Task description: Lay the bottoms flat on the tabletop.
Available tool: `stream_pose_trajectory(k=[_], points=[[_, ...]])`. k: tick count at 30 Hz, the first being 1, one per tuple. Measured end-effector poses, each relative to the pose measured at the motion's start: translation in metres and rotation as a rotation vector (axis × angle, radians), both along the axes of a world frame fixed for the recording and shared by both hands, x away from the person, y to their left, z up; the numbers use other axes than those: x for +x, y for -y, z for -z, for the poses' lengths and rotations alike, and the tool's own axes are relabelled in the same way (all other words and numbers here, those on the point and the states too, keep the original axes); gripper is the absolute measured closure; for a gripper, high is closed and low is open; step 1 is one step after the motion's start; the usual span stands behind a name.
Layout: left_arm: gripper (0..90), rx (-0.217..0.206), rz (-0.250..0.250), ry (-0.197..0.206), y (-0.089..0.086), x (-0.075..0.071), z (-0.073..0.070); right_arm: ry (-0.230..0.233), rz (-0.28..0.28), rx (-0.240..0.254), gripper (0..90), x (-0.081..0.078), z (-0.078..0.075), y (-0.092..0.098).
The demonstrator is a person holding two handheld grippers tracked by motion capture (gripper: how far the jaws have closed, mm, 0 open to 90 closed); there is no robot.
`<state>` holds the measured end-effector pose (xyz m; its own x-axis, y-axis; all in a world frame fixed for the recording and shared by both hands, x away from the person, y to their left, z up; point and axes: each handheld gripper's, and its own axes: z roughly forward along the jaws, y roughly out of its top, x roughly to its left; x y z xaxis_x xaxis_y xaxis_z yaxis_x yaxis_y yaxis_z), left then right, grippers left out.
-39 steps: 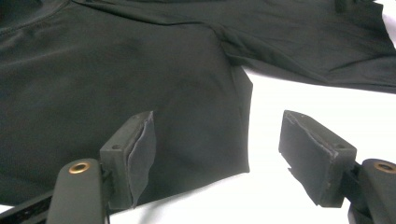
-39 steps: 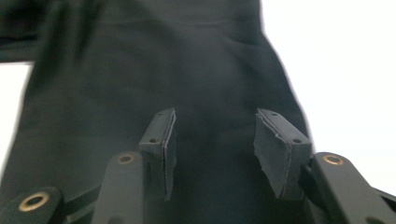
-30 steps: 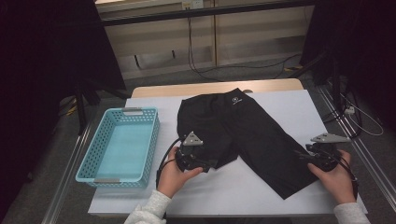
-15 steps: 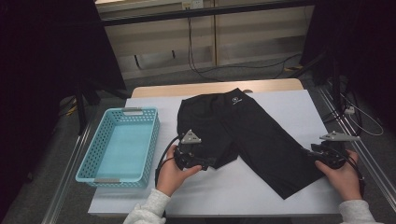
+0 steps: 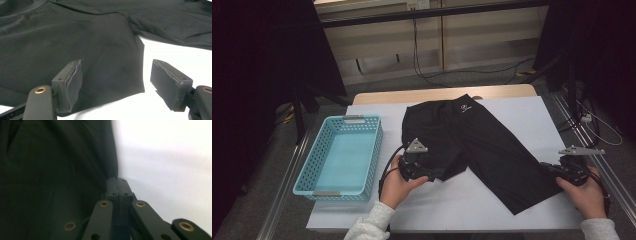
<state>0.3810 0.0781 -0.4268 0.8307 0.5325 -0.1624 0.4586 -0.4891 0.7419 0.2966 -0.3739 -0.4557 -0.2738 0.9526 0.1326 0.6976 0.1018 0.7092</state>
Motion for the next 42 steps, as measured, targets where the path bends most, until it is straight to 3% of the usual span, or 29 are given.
stream_pose_trajectory(k=[14,19,20,21,23,25,31,35,38,42], points=[[25.8,-0.031,0.018,0.0,0.001,0.001,-0.006,-0.044,0.003,-0.02,90.0,-0.042,-0.006,-0.007],[25.7,-0.033,0.013,-0.004,-0.002,0.002,-0.007,-0.06,-0.039,-0.043,89.7,-0.056,-0.008,-0.014],[25.7,-0.035,0.01,-0.004,-0.002,0.002,-0.007,-0.06,-0.045,-0.039,88.4,-0.056,-0.009,-0.014],[25.6,-0.034,0.012,-0.003,-0.003,0.002,-0.007,-0.038,-0.041,-0.039,80.9,-0.055,-0.01,-0.014],[25.6,-0.03,0.011,-0.004,-0.003,0.0,-0.007,0.011,-0.023,-0.044,69.8,-0.046,-0.013,-0.014],[25.6,-0.028,0.008,-0.003,-0.004,-0.001,-0.007,0.02,-0.021,-0.05,63.2,-0.033,-0.016,-0.016],[25.4,-0.014,-0.007,0.0,-0.006,-0.001,-0.006,0.047,-0.014,-0.052,50.9,0.031,-0.012,-0.027],[25.4,-0.014,-0.01,-0.003,-0.006,0.0,-0.005,0.036,-0.004,-0.071,49.2,0.068,-0.007,-0.034],[25.4,-0.008,-0.016,-0.001,-0.007,0.001,-0.006,0.017,-0.008,-0.048,50.3,0.09,-0.005,-0.039],[25.4,-0.008,-0.028,0.003,-0.01,0.002,-0.008,-0.029,-0.029,-0.076,61.1,0.108,-0.003,-0.046]])
